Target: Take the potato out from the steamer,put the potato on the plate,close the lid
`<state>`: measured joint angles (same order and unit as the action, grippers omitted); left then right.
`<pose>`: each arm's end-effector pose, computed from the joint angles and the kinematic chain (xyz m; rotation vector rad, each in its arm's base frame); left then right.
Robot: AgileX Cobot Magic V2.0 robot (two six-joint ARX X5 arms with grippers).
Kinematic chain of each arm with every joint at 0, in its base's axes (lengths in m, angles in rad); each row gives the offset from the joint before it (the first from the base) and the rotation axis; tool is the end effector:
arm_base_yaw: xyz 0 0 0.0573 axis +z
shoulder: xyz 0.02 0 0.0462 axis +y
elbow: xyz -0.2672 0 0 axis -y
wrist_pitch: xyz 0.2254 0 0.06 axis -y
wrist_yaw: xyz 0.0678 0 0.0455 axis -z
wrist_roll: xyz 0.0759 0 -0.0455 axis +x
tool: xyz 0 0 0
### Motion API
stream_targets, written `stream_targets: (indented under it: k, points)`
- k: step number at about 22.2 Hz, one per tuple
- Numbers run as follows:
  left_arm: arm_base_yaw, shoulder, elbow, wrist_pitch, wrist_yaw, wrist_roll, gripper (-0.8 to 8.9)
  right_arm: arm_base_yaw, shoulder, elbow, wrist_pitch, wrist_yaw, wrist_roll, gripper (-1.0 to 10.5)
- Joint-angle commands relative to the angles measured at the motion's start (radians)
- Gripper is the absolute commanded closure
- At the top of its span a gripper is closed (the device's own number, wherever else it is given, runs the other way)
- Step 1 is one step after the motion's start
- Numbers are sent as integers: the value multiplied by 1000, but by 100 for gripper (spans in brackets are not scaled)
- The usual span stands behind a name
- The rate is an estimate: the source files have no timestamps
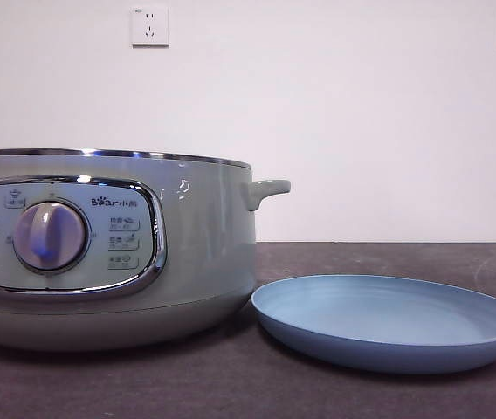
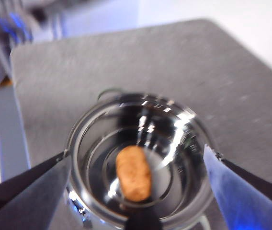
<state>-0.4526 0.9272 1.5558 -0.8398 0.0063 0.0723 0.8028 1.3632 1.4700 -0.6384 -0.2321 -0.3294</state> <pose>0.1322 -0.0648 0.4682 0.1179 0.1912 -0.4646 0.1992 0.2313 0.3768 -0.4489 0.3635 1.0925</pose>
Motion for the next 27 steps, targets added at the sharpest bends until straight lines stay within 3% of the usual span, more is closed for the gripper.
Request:
stream_targets:
  k: [1, 7, 16, 27]
  points:
    - [1, -64, 16, 19, -97, 40, 821, 6, 76, 30, -18, 3, -45, 474]
    - [1, -178, 16, -45, -219, 64, 821, 6, 211, 48, -17, 5, -73, 476]
    - [1, -239, 16, -152, -219, 63, 821, 11, 442, 138, 1, 5, -112, 479]
    - [1, -239, 16, -154, -219, 63, 821, 39, 576, 154, 2, -5, -113, 479]
